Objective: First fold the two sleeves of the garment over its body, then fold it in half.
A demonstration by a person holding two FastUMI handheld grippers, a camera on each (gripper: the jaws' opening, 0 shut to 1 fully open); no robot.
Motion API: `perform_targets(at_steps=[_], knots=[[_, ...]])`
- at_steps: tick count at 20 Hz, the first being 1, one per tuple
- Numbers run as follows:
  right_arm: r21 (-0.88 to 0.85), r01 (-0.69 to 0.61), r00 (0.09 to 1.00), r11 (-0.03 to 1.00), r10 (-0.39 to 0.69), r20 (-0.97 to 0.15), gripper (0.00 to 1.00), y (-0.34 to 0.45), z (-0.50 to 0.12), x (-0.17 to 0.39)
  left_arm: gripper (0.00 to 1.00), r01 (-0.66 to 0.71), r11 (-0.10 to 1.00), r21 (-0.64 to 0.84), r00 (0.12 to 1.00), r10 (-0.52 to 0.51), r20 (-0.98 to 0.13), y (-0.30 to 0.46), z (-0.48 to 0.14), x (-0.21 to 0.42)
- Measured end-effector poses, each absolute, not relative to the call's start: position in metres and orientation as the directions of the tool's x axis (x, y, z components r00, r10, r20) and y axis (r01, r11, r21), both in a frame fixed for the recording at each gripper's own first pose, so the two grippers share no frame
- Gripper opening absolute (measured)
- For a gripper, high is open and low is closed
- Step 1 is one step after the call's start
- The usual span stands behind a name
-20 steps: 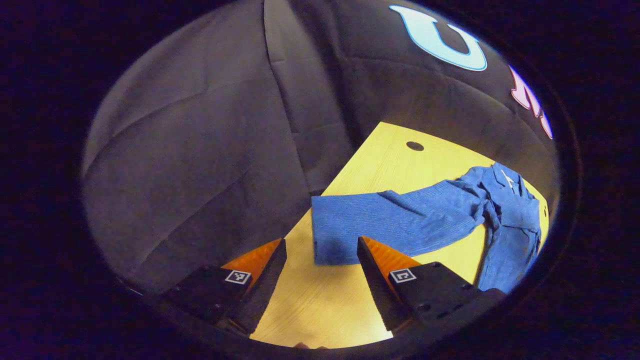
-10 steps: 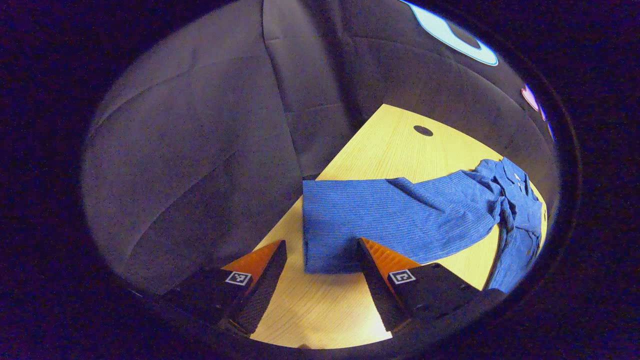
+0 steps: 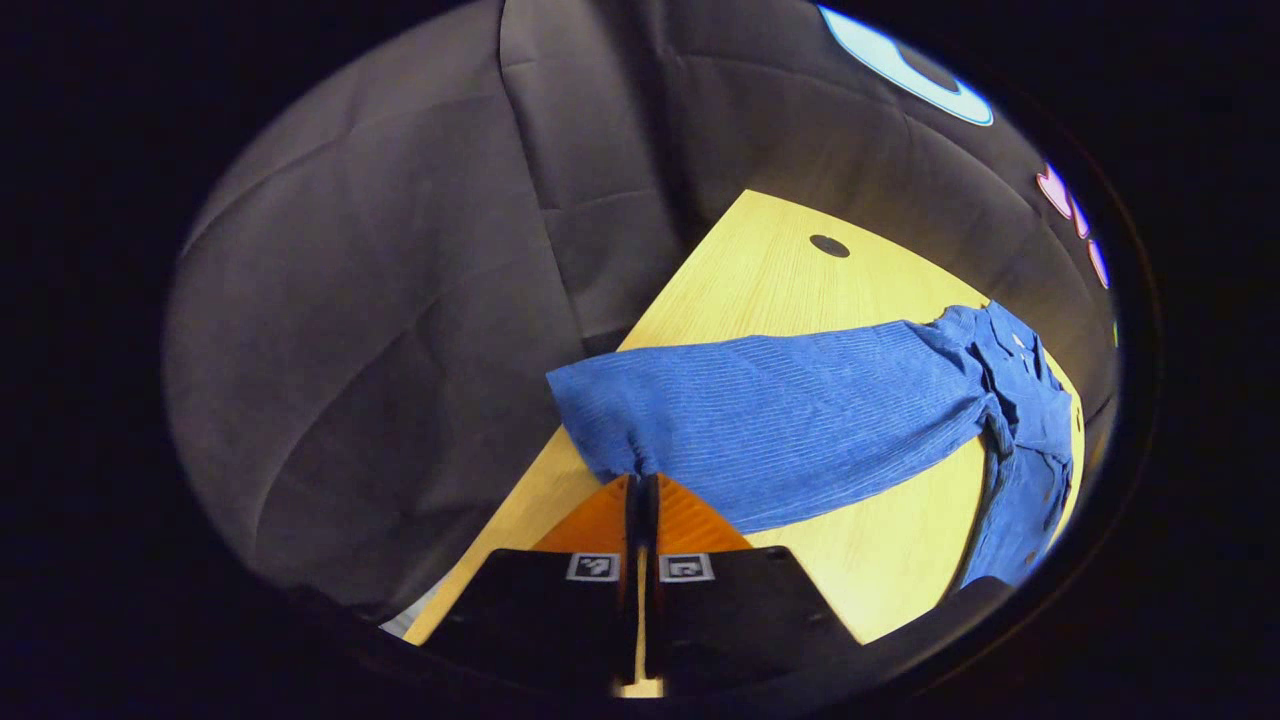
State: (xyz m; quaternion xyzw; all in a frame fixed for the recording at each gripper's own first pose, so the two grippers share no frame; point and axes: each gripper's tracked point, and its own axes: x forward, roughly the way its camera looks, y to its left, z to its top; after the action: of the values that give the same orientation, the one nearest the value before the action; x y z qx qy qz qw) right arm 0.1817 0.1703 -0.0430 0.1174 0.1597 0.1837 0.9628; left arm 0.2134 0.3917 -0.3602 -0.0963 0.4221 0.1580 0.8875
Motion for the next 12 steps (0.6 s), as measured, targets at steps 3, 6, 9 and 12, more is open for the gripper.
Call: perform_targets(at_steps=[3, 6, 9, 12], knots=[[0.269, -0.311, 0.887, 0.912, 0.38, -0.263, 0.96, 0.16, -0.041, 0.179, 0.0, -0.312, 0.947, -0.07, 0.654, 0.161, -0.739, 0.38, -0.337, 0.221], [0.273, -0.299, 0.894, 0.915, 0.368, -0.256, 0.96, 0.148, -0.041, 0.179, 0.0, -0.241, 0.967, -0.076, 0.724, 0.127, -0.678, 0.36, -0.294, 0.235], [0.296, -0.285, 0.896, 0.912, 0.363, -0.255, 0.96, 0.137, -0.044, 0.18, 0.0, -0.16, 0.979, -0.124, 0.789, 0.051, -0.612, 0.319, -0.248, 0.252], [0.313, -0.287, 0.893, 0.905, 0.371, -0.253, 0.96, 0.128, -0.047, 0.176, 0.0, 0.01, 0.986, -0.168, 0.857, -0.095, -0.506, 0.249, -0.196, 0.28]])
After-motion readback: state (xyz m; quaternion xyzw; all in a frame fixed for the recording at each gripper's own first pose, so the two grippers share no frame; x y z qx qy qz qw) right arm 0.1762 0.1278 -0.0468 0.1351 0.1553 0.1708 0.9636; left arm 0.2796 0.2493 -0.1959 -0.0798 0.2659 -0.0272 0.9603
